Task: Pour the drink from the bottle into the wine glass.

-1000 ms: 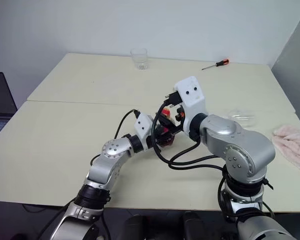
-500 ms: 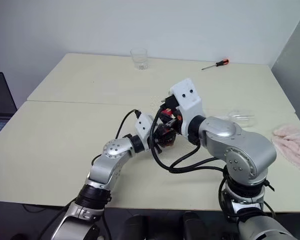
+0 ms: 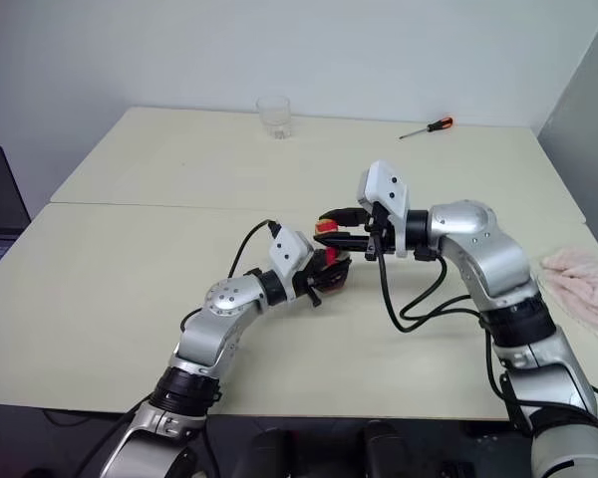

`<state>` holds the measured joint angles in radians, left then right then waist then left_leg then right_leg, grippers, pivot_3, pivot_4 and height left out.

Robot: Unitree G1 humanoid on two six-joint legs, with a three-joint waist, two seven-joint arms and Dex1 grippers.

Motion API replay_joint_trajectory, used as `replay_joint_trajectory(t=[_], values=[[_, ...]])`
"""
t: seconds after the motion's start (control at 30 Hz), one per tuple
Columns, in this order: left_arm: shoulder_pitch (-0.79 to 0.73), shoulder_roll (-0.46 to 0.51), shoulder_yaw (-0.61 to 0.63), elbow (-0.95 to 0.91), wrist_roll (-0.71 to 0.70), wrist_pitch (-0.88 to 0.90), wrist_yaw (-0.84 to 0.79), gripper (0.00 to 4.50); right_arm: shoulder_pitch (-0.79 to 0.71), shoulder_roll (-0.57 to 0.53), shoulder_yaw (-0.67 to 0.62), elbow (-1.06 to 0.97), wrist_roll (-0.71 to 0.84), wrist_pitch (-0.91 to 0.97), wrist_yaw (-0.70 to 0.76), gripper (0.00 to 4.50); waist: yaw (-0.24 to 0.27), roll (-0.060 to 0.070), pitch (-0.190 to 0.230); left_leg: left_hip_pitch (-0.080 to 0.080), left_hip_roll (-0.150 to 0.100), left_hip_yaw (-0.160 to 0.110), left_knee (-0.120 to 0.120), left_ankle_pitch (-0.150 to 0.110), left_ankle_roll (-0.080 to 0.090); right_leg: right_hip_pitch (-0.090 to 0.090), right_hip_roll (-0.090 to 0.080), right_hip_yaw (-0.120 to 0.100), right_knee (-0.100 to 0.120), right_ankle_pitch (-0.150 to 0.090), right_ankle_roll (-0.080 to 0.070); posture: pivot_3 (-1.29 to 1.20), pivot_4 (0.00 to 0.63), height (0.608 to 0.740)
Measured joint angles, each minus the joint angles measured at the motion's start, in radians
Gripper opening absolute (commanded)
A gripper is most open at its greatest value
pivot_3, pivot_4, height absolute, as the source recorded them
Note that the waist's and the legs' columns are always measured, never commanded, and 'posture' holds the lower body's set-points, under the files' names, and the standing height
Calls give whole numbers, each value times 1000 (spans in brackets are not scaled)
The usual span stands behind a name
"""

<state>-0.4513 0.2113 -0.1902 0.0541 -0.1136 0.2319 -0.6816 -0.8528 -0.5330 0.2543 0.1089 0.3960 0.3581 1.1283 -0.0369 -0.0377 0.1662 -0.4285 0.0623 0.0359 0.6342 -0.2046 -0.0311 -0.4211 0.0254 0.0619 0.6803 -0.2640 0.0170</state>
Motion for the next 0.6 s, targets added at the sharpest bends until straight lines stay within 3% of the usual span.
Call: replay_joint_trajectory(t=[0.17,0.47,0.6], values=[[2,5,5,0,3,13,20,1136,-63,44,10,166,-32,-121,100,1236,6,0,0,0,0,1,0,0,0,0,-1,0,0,1,-1,0,150,740],[6,1,1,-21,-4,19,13,1133,-61,45,-7,187,-92,-123,89,4339,7,1,0,0,0,1,0,0,0,0,-2,0,1,1,-2,0,150,740],[3,-2,1,-31,-5,19,11,1133,-55,32,-37,104,-76,-57,75,4500,8,1,1,0,0,1,0,0,0,0,-2,0,1,1,-2,0,150,740]])
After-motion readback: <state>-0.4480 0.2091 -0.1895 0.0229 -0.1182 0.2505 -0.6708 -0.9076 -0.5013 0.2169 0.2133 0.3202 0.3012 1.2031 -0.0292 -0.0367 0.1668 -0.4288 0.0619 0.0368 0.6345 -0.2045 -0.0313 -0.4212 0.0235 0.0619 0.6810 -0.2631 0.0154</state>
